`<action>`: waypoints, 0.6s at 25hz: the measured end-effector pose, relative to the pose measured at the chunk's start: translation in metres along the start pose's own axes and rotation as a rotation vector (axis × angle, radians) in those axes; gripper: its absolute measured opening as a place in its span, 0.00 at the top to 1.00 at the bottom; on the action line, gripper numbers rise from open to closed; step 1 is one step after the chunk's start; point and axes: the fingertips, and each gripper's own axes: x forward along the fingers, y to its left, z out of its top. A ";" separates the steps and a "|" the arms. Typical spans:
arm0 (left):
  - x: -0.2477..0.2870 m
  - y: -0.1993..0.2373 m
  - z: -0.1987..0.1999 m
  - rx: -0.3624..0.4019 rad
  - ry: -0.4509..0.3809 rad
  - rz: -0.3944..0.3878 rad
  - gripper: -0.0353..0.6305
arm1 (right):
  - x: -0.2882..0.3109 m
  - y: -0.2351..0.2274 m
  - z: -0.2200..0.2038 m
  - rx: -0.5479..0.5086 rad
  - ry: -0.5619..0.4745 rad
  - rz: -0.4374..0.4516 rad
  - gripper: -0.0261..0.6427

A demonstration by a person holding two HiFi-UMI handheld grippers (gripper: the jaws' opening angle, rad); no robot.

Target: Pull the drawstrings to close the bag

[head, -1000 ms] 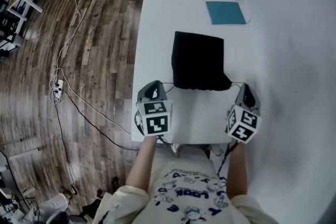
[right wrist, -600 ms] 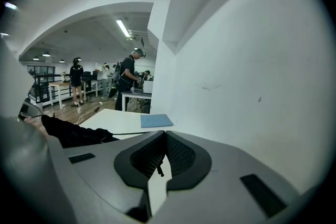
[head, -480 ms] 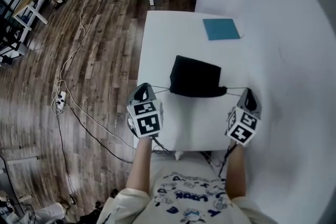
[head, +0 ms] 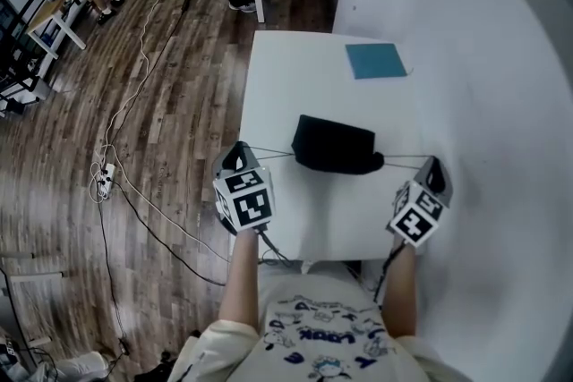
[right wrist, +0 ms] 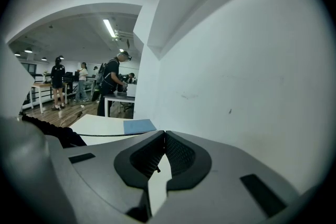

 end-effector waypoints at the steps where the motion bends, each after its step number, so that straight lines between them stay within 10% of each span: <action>1: 0.000 0.003 0.001 -0.003 0.002 0.007 0.94 | 0.000 -0.002 0.002 0.002 -0.005 -0.005 0.95; 15: -0.006 0.058 0.000 -0.057 -0.010 0.141 0.94 | 0.002 -0.017 -0.001 0.063 0.000 -0.045 0.95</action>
